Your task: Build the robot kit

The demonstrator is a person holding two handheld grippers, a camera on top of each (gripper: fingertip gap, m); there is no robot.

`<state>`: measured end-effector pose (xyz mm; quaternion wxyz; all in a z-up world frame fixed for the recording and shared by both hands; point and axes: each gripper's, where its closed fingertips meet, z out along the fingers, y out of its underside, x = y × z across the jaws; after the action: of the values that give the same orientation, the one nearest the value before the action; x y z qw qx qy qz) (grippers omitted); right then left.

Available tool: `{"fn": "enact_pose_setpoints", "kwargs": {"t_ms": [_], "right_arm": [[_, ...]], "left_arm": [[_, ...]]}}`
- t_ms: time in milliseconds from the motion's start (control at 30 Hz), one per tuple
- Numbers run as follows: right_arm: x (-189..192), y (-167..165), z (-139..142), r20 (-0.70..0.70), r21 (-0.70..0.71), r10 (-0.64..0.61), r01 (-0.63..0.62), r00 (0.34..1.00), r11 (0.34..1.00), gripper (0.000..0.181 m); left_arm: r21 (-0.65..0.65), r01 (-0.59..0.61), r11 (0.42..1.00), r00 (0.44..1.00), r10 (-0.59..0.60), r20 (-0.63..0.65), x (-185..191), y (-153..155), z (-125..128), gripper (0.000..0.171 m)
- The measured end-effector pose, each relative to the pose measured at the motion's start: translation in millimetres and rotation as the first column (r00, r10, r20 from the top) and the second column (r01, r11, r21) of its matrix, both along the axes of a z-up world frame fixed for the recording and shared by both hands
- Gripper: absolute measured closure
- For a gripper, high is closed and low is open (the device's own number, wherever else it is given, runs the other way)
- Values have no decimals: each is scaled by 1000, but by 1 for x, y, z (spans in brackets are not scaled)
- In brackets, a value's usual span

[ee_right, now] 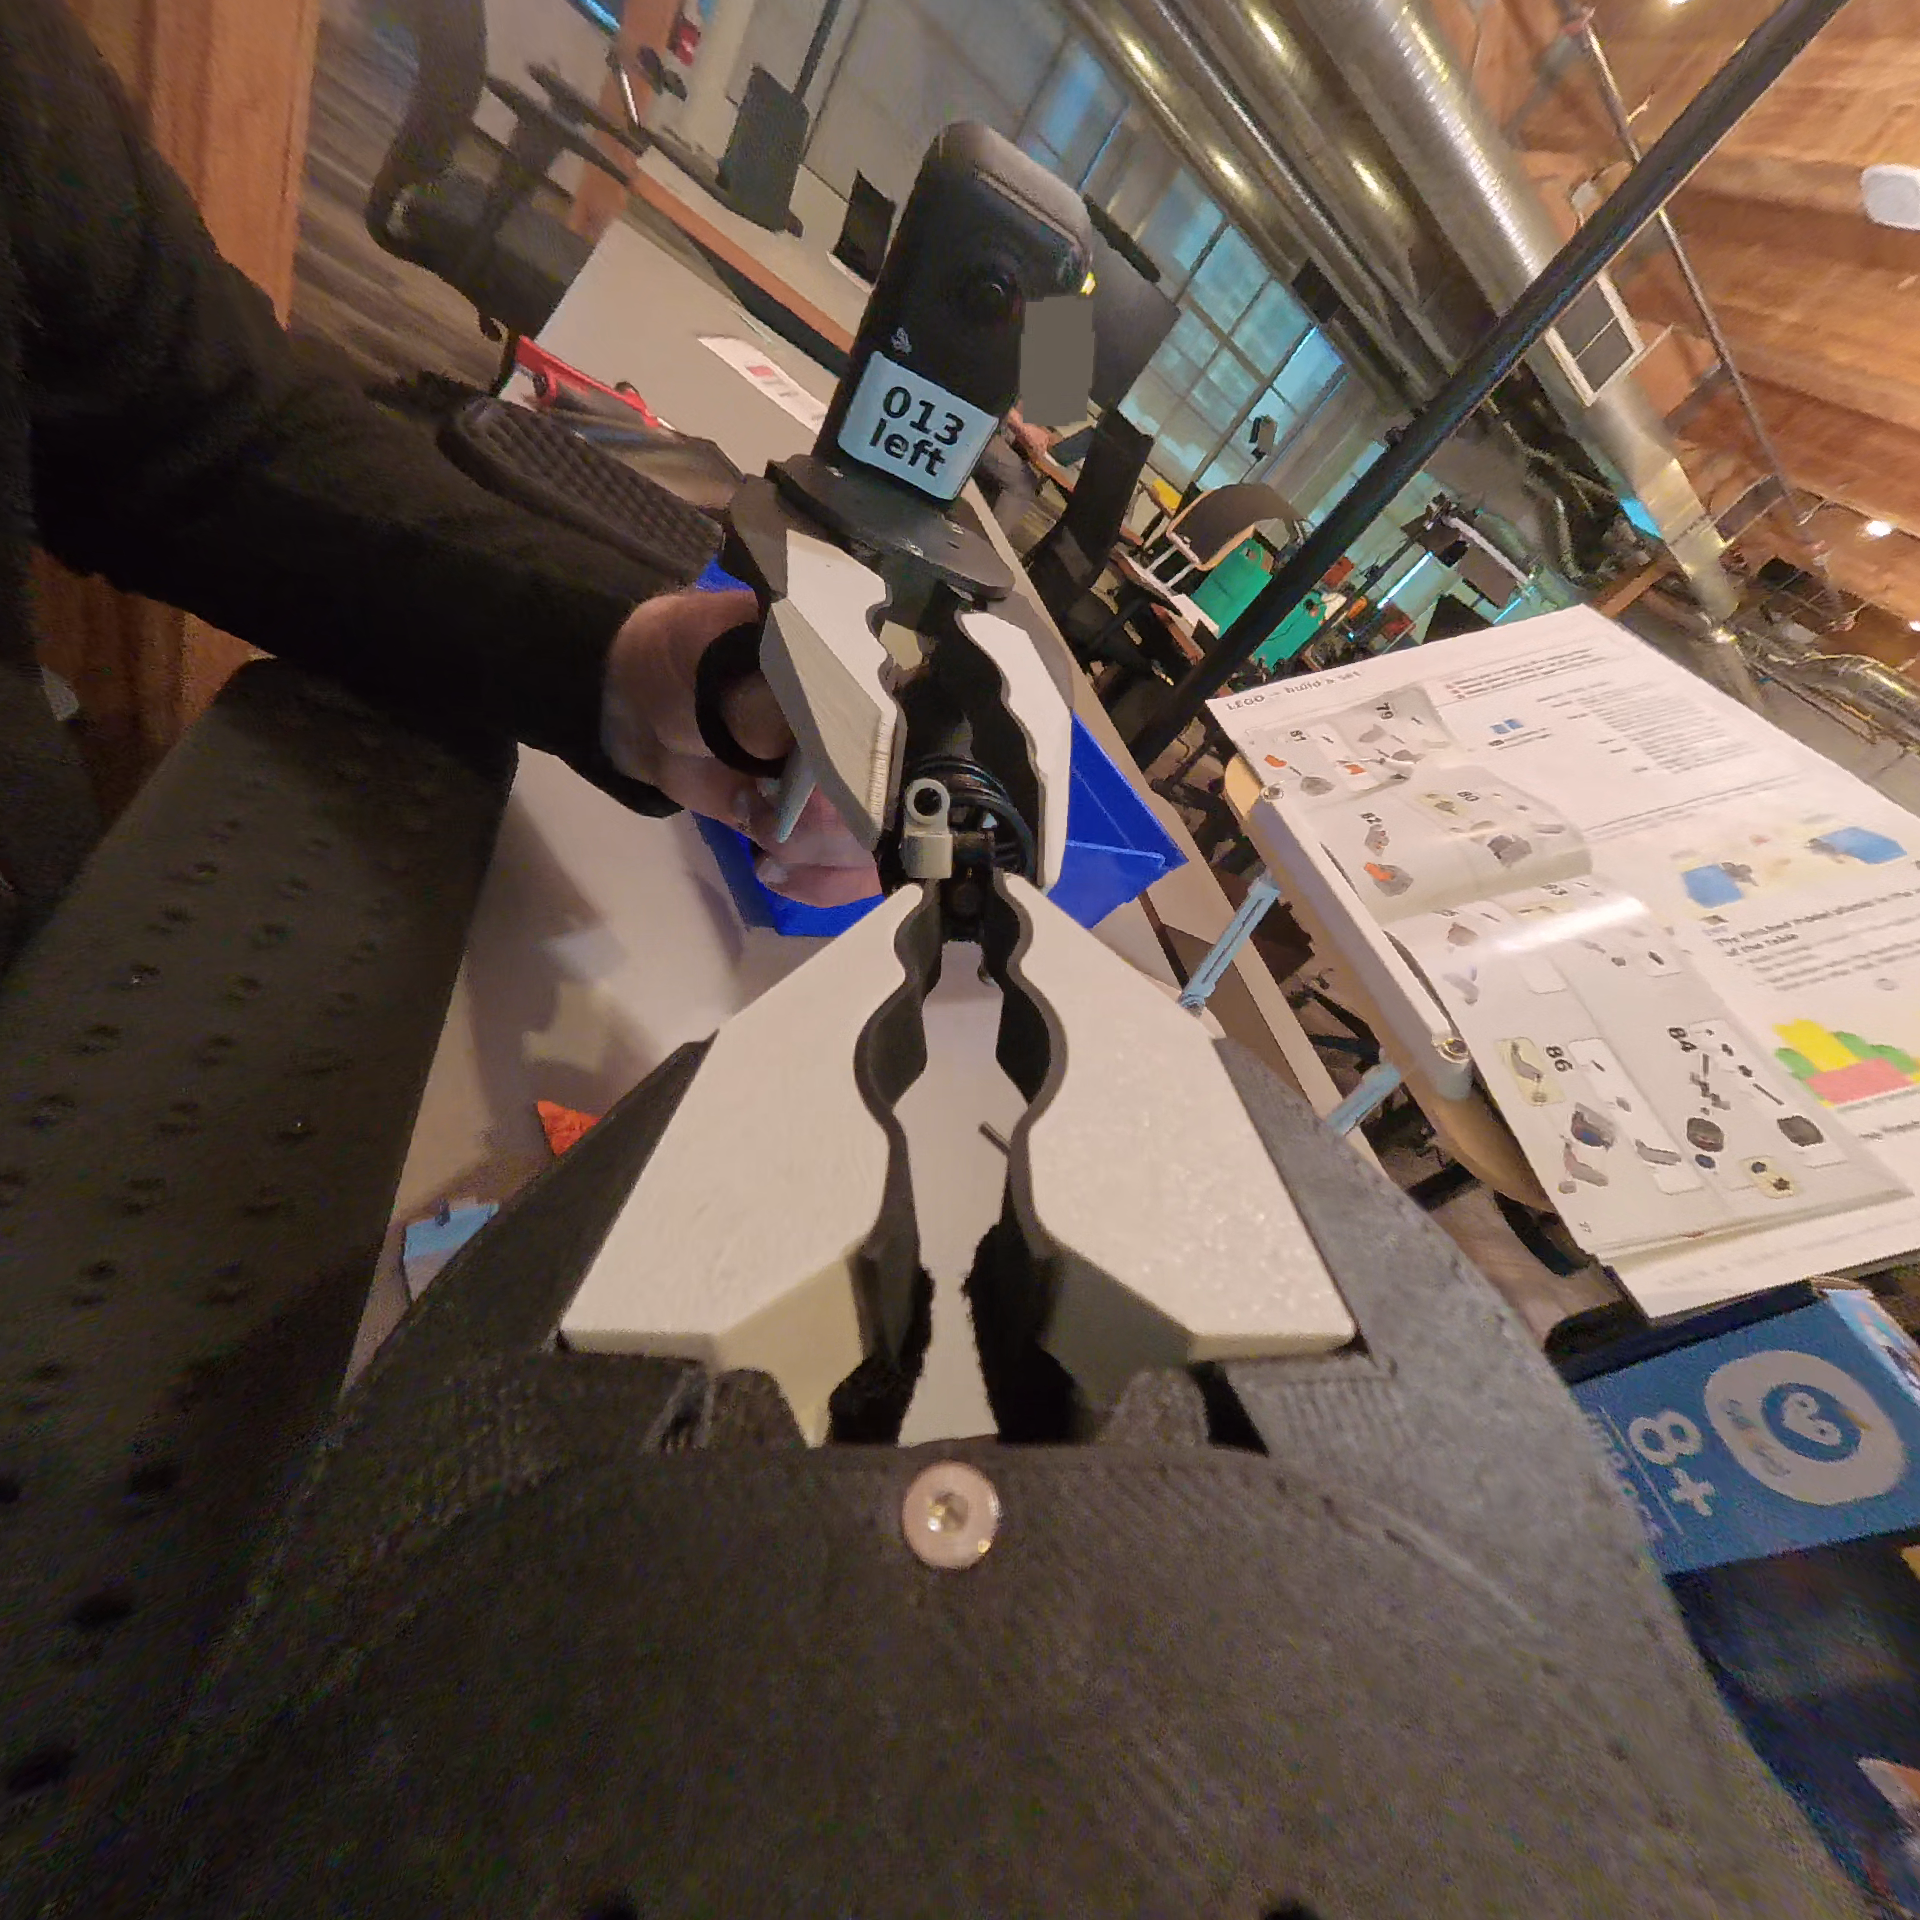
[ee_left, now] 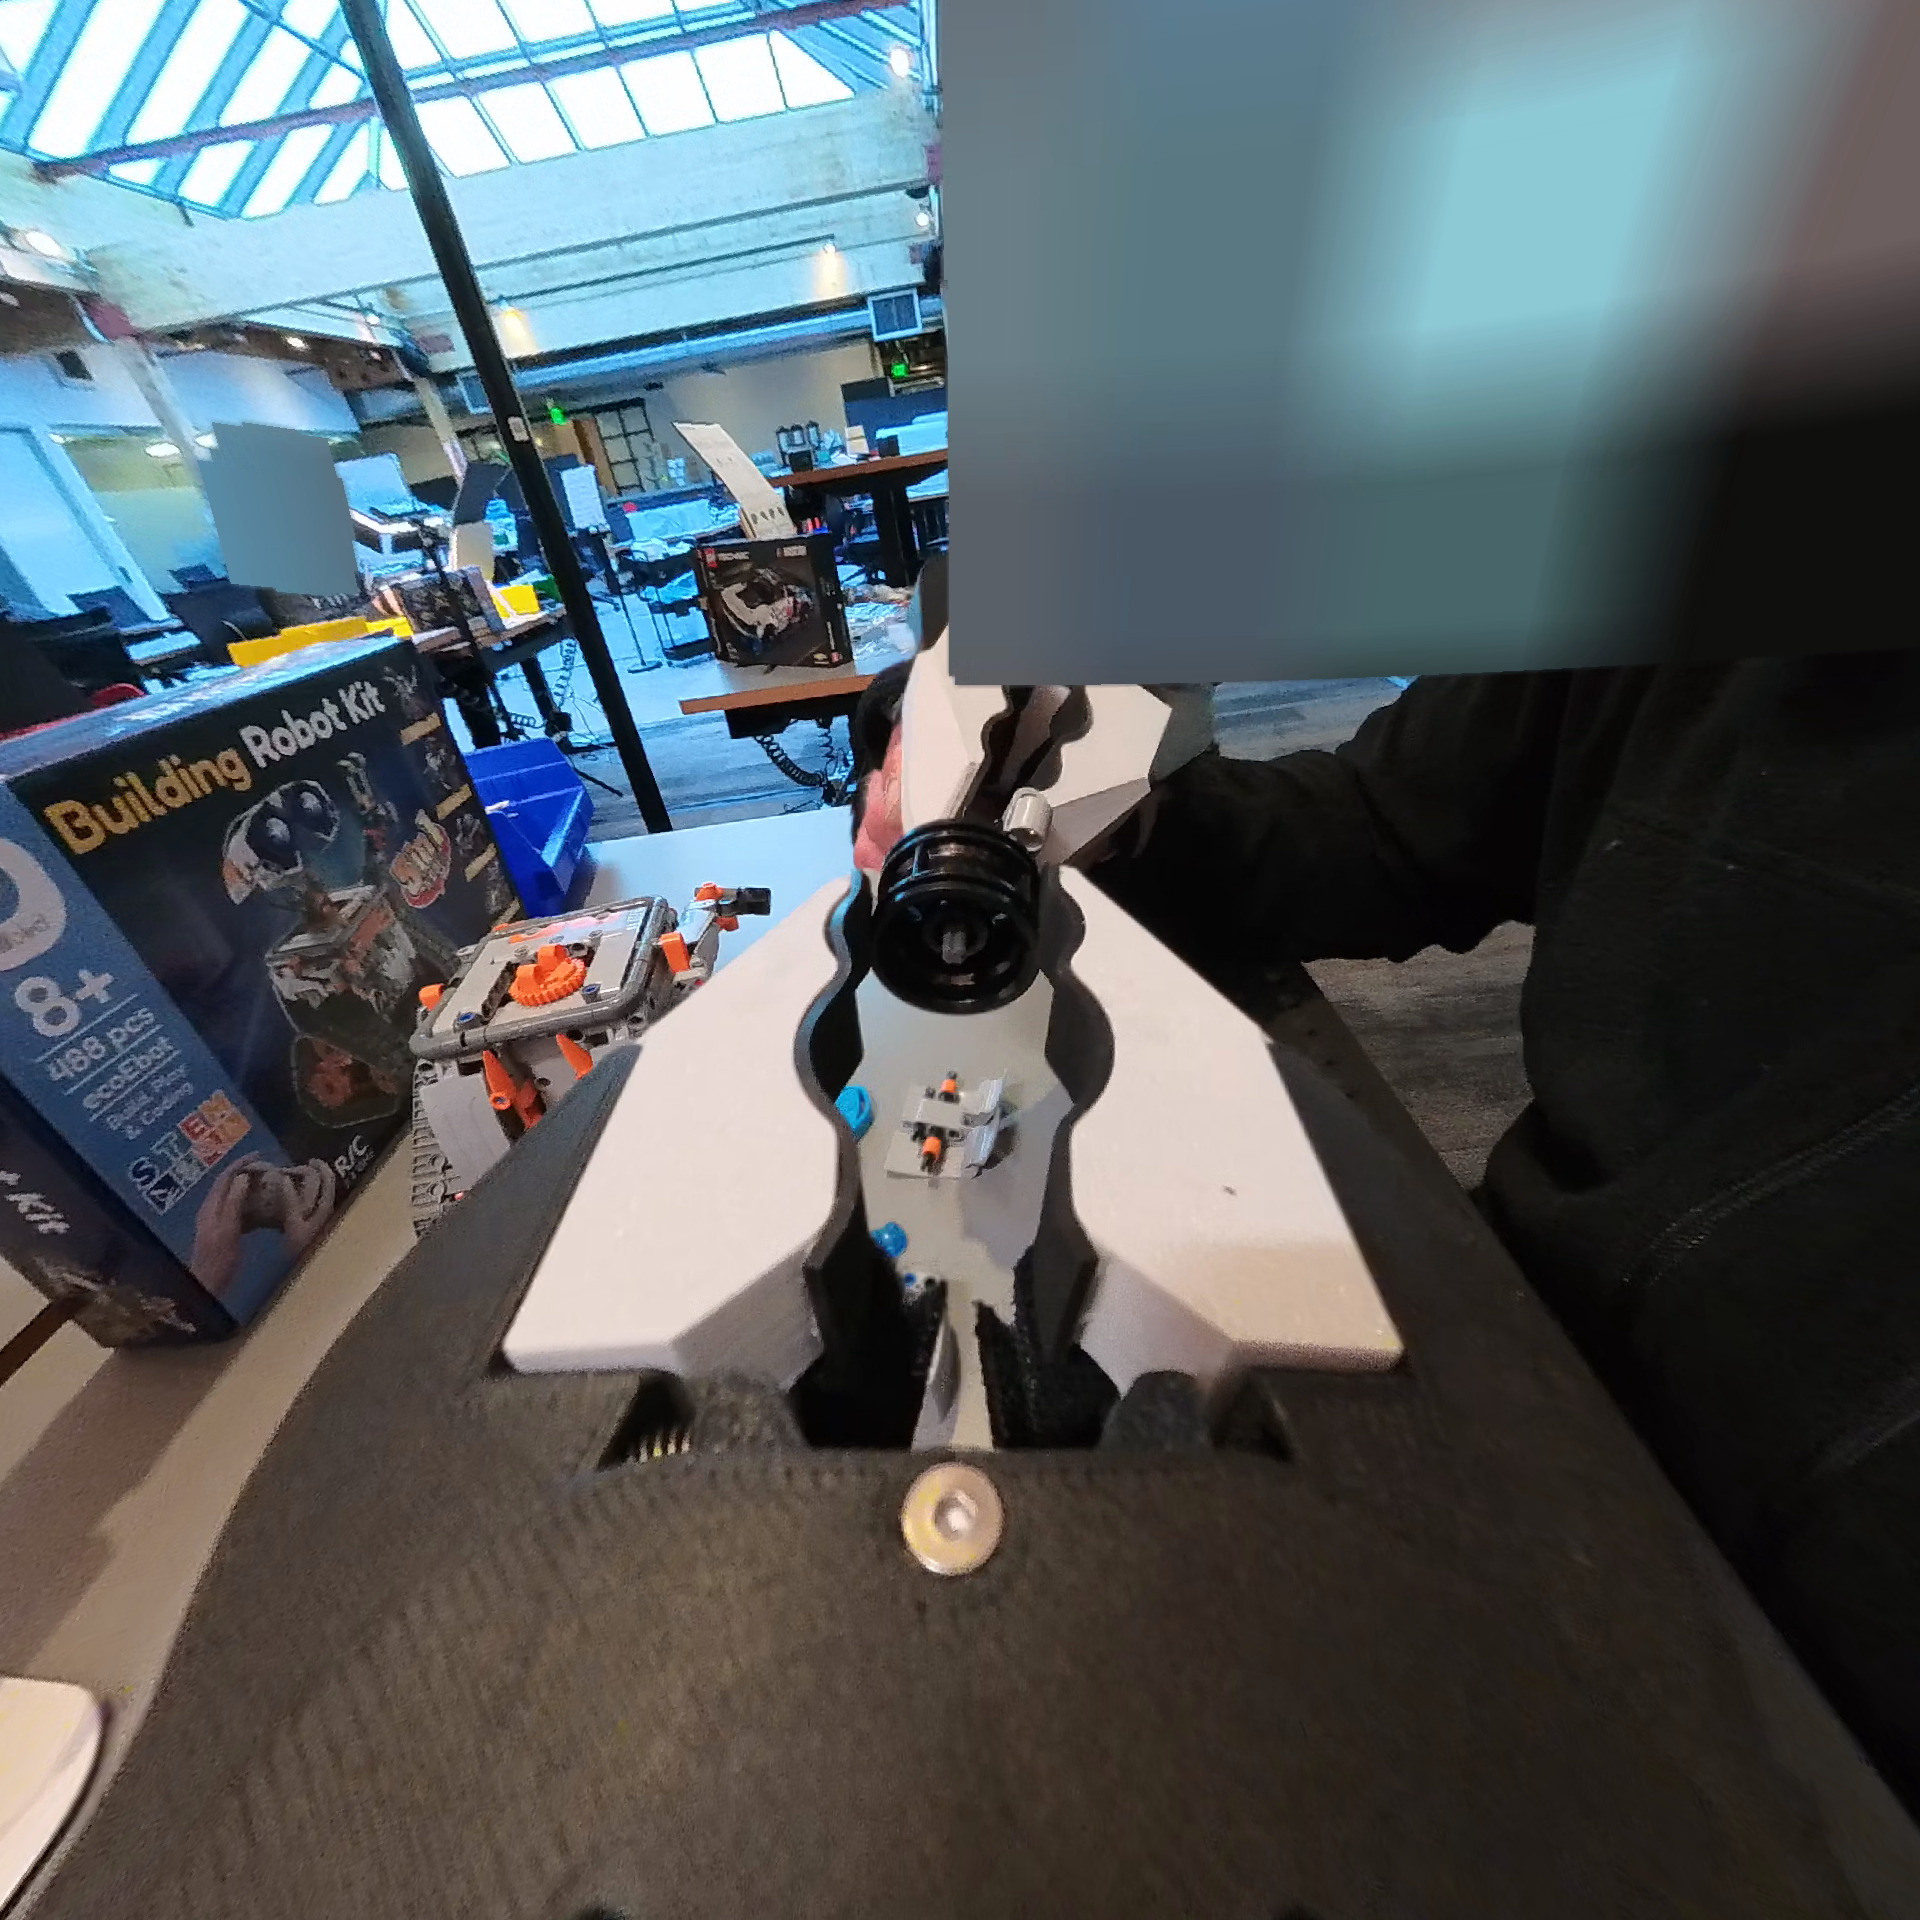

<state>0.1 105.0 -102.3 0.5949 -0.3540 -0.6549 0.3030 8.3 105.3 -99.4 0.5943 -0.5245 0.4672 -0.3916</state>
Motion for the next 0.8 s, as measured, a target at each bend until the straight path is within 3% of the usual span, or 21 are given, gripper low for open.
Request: {"fn": "enact_pose_setpoints", "kwargs": {"t_ms": [467, 633, 800], "right_arm": [[6, -20, 1, 43, -24, 85, -84, 995, 996, 177], [5, -23, 2, 17, -130, 145, -142, 989, 981, 177], [3, -26, 2, -17, -272, 216, -213, 976, 939, 177]], "left_arm": [[7, 62, 998, 998, -62, -10, 4, -20, 2, 143], [160, -14, 987, 992, 33, -120, 3, -23, 2, 143], [337, -71, 939, 962, 153, -224, 1, -23, 1, 143]]}}
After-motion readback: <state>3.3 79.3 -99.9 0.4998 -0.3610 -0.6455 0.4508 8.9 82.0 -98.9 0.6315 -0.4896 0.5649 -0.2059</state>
